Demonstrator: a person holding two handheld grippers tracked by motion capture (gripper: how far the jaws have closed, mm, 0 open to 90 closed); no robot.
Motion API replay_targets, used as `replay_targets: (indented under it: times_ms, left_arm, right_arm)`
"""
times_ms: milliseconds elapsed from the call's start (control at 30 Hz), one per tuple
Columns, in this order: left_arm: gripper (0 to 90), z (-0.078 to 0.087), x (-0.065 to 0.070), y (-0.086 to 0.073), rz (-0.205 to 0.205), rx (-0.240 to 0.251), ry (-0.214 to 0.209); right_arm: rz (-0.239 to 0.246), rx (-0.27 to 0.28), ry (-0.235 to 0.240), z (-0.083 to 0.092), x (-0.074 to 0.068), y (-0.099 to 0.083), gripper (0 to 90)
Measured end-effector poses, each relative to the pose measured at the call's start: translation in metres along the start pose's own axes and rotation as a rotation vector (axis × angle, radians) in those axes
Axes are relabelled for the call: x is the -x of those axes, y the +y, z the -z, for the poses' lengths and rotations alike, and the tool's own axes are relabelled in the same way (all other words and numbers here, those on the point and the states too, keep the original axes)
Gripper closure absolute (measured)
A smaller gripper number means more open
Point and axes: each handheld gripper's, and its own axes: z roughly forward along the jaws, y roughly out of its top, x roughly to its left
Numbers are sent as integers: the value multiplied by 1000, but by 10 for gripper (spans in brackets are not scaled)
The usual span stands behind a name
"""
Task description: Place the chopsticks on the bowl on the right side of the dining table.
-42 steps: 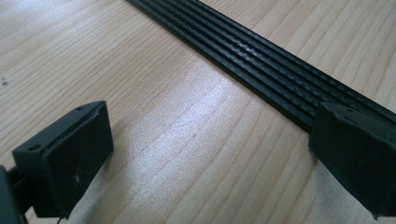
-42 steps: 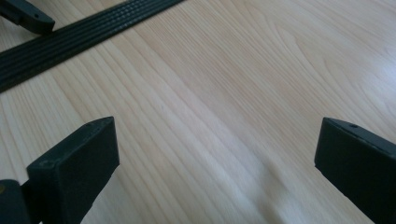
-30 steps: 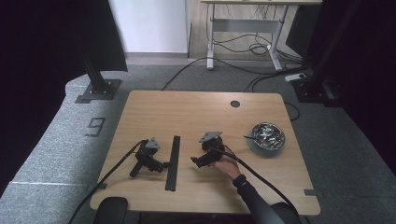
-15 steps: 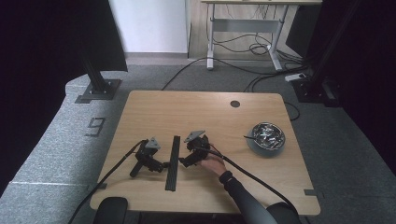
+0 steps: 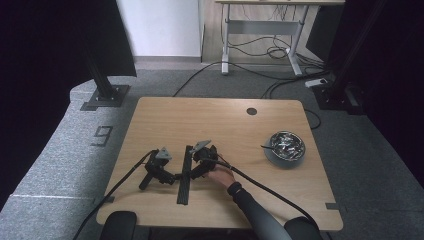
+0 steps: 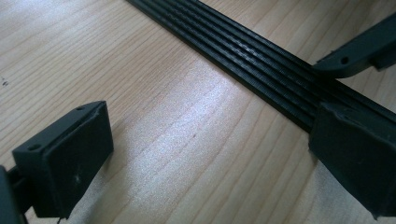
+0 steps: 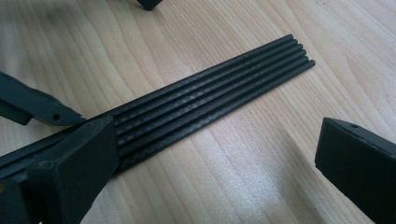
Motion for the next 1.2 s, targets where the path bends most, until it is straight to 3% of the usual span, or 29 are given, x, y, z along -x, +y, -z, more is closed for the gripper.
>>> replay_targets:
  times_ms: [533, 1200]
  left_arm:
    - [0, 0, 0, 0, 0, 0, 1]
    - [0, 0, 0, 0, 1, 0, 0]
  right_arm:
    - [-37, -9, -11, -5, 7, -5, 0]
    - [-65, -1, -20, 9, 20, -22, 0]
